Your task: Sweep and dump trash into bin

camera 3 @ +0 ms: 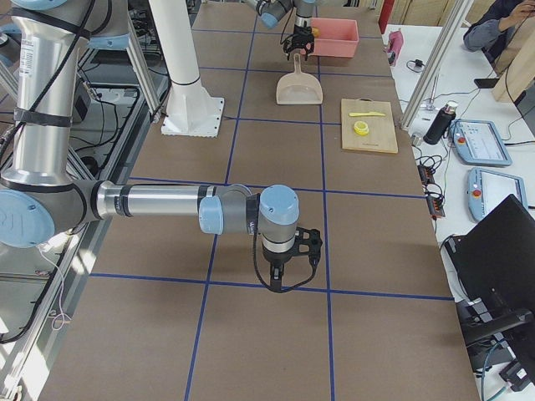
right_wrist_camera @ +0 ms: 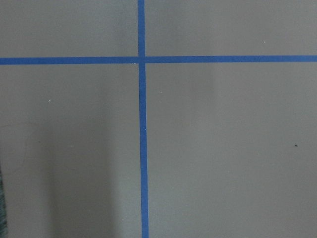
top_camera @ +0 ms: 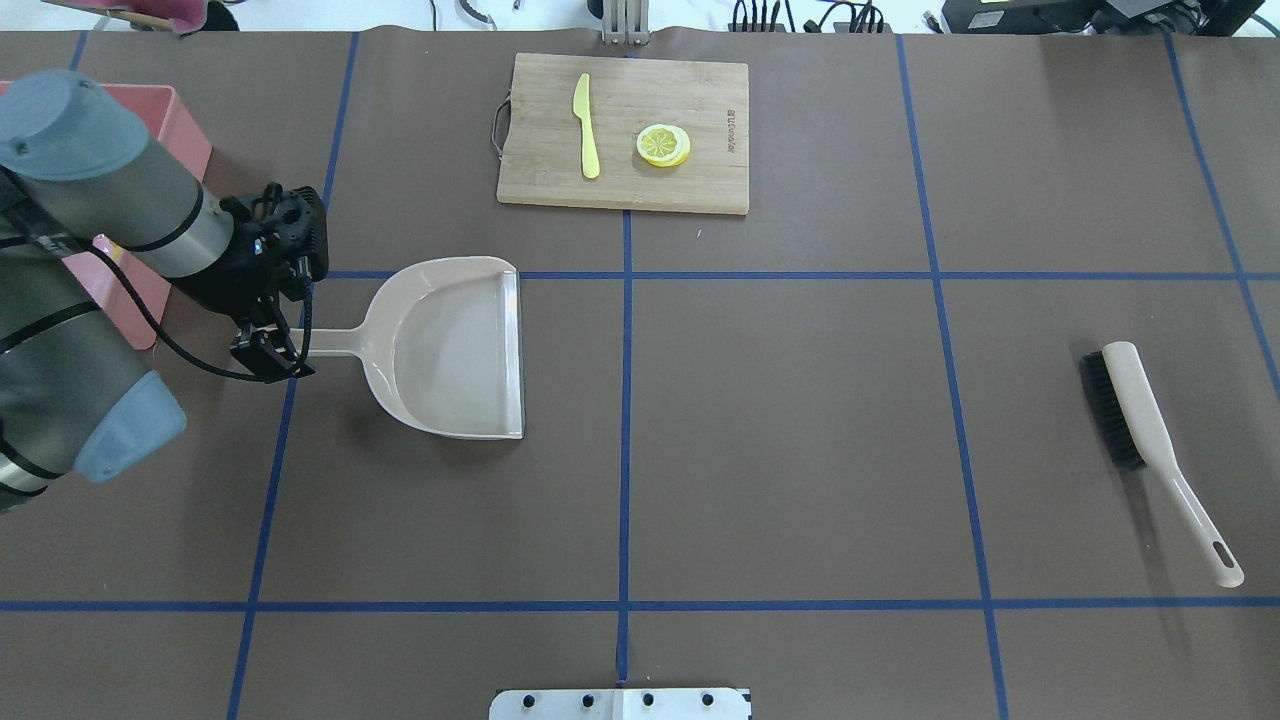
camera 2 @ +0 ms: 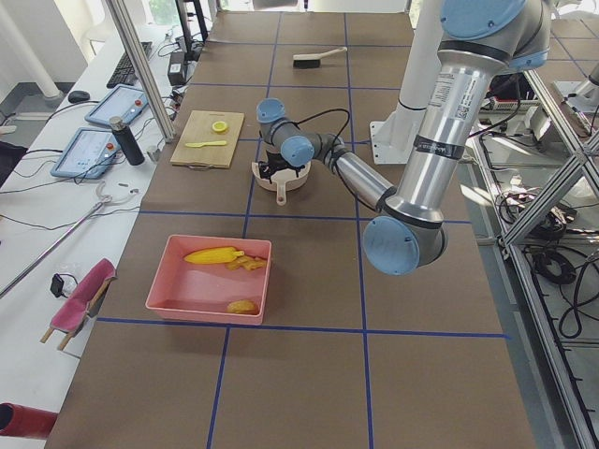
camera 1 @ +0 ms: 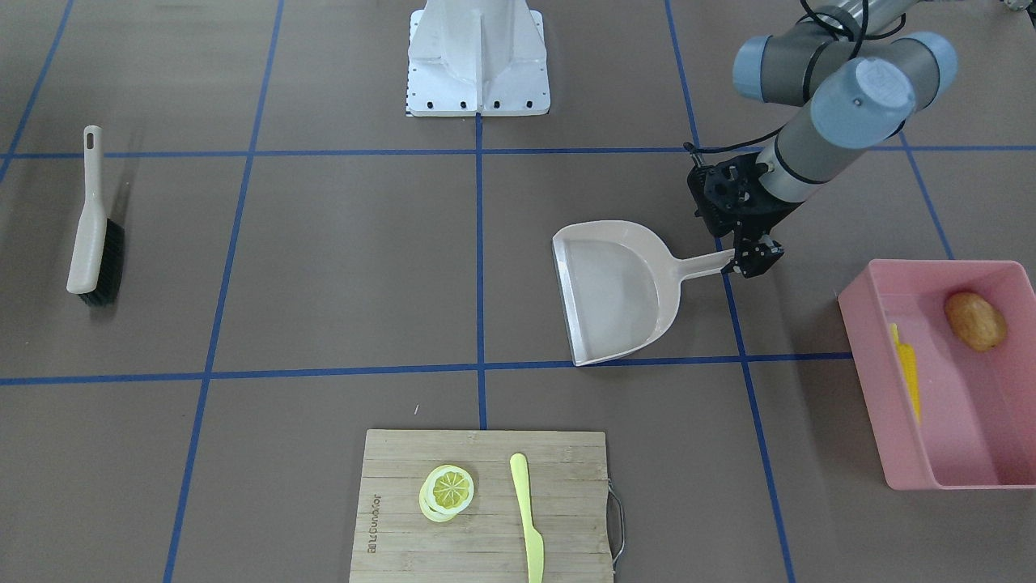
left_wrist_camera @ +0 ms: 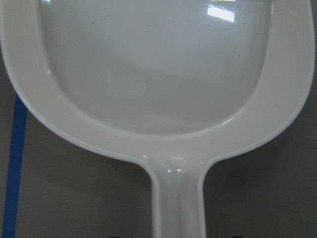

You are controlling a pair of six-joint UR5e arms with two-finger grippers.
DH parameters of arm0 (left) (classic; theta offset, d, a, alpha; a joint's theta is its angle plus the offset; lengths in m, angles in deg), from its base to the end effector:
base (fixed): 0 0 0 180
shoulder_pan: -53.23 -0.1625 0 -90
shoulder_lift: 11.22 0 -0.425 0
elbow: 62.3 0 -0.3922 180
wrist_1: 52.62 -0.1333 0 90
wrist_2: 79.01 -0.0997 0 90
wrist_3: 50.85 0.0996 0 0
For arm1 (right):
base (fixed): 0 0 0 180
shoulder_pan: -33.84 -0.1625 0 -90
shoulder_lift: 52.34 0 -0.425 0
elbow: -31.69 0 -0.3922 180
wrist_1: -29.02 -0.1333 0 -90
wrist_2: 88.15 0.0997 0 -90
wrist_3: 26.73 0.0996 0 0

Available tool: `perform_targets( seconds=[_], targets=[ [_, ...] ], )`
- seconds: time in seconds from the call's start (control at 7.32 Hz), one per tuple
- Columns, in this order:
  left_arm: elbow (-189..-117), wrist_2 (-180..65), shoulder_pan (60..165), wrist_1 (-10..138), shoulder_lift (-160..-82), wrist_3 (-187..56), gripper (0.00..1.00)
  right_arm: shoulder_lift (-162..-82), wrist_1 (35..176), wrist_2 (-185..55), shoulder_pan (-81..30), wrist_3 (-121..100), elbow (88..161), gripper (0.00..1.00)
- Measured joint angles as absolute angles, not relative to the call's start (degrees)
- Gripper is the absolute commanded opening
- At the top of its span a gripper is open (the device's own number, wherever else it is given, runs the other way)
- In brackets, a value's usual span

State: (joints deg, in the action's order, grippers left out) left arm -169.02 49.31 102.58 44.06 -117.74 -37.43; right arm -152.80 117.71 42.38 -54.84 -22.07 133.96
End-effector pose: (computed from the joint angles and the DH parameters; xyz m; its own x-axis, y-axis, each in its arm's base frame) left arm 0.3206 -0.4832 0.3509 0.2109 0.9258 -0.3136 -0.5640 0.3773 0.7346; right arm 0.0589 -0.4200 0.6382 0.7584 0.0284 0.6512 -0.0387 0.9992 0.0015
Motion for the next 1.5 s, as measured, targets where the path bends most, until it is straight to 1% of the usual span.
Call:
perform_targets(
  seconds=[0.27, 0.68, 0.96, 1.23, 1.5],
  targets=[
    [-172.2, 49.1, 109.3, 43.6, -113.8, -50.6, 0.98, -152.8, 117.7, 42.5, -54.8, -22.1, 133.9, 1.00],
    [-172.6, 51.3, 123.3, 40.8, -106.4, -60.3, 0.98, -152.8, 117.7, 42.4, -54.8, -22.2, 133.9, 1.00],
    [-170.5, 56.2, 132.8, 37.2, -99.2, -62.7, 0.98, -152.8, 117.7, 42.4, -54.8, -22.2, 133.9, 1.00],
    [-166.2, 60.1, 141.8, 33.2, -92.1, -61.9, 0.99, -152.8, 117.7, 42.4, -54.8, -22.2, 133.9, 1.00],
    [-162.4, 60.6, 144.7, 31.6, -88.9, -61.5, 0.99, -152.8, 117.7, 42.4, -54.8, -22.2, 133.9, 1.00]
  ],
)
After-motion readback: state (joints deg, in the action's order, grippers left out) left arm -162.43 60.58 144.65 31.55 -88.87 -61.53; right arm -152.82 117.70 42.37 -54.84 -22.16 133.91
